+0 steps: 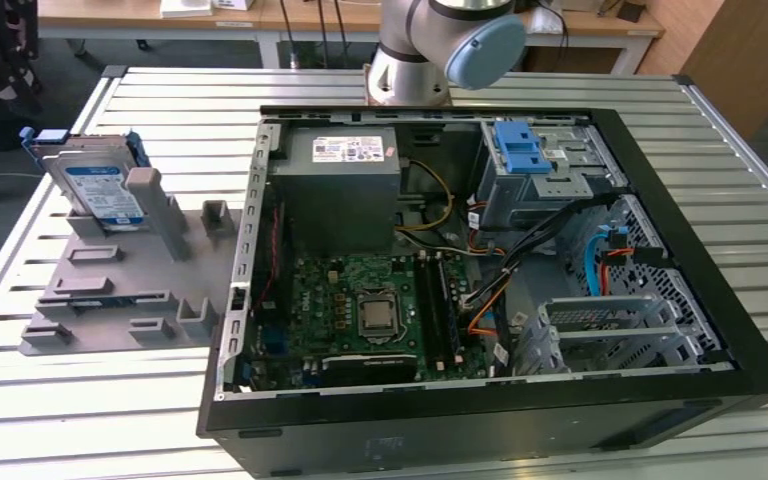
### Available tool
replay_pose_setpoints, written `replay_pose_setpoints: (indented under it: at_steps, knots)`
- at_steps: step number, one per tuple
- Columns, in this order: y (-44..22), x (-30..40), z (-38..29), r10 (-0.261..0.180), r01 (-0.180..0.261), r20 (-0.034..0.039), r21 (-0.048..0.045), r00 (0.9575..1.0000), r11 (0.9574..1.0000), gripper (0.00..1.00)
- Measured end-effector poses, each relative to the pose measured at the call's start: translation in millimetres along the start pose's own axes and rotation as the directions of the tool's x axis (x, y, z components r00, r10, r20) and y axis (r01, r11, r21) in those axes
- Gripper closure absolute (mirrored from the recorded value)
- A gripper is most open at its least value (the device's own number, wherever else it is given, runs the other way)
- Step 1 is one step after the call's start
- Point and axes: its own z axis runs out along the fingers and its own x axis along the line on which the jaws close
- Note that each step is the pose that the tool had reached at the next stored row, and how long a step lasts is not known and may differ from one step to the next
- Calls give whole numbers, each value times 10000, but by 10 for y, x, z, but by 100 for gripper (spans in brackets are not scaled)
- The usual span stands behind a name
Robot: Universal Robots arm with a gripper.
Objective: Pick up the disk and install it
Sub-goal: 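Pick up the disk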
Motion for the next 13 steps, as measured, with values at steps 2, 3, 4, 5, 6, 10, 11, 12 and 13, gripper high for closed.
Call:
replay_pose_setpoints:
  at_steps: [2, 3, 4, 5, 6, 10, 11, 12, 13]
  knots:
    - [0, 0, 0, 1, -1, 0, 0, 10000, 10000, 89]
    - [0, 0, 0, 0, 0, 0, 0, 10000, 10000, 89]
    - [0, 0, 0, 0, 0, 0, 0, 10000, 10000, 89]
    - [0, 0, 0, 0, 0, 0, 0, 10000, 10000, 83]
    - [0, 0, 0, 0, 0, 0, 0, 10000, 10000, 77]
    - [0, 0, 0, 0, 0, 0, 0, 10000, 10000, 65]
    - [0, 0, 0, 0, 0, 0, 0, 10000, 10000, 59]
    - [0, 0, 0, 0, 0, 0, 0, 10000, 10000, 59]
    - [0, 0, 0, 0, 0, 0, 1, 10000, 10000, 53]
